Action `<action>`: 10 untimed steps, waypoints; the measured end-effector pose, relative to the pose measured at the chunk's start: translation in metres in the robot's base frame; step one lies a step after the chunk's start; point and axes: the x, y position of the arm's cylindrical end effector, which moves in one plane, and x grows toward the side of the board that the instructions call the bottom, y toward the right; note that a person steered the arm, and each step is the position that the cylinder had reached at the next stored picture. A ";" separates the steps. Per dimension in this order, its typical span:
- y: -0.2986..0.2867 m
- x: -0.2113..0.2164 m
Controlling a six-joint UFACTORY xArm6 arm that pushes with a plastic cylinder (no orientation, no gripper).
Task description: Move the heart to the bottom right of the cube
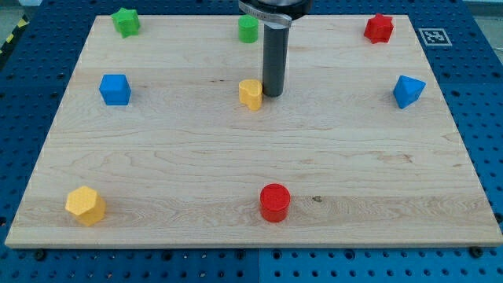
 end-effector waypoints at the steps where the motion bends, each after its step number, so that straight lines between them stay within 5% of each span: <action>1: -0.017 0.006; 8: -0.156 0.058; 10: -0.144 0.054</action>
